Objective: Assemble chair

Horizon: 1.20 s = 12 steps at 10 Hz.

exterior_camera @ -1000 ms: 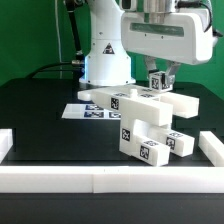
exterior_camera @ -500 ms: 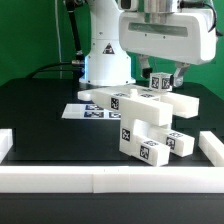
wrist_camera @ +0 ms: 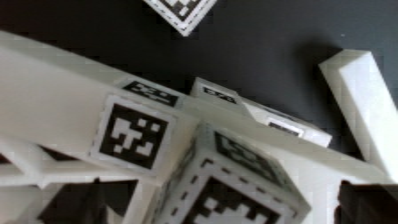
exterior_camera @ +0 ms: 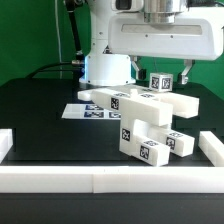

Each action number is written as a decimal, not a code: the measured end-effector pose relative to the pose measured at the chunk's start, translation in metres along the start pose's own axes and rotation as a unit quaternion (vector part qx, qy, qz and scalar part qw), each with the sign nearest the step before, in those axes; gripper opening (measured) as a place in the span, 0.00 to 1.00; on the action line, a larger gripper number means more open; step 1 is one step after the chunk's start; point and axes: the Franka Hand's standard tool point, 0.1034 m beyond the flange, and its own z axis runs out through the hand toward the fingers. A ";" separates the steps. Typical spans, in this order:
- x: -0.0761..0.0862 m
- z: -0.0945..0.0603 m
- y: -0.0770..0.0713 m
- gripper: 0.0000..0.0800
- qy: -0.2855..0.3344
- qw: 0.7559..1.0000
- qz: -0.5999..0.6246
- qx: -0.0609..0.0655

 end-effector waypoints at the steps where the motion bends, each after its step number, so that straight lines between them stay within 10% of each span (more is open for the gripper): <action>1: -0.001 0.000 0.000 0.81 0.000 0.999 -0.032 0.000; 12: 0.000 0.001 0.001 0.80 0.006 0.944 -0.330 -0.002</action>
Offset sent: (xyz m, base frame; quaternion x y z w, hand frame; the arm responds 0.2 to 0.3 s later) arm -0.0023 0.0027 -0.0023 0.0105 0.0037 -0.1360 0.9906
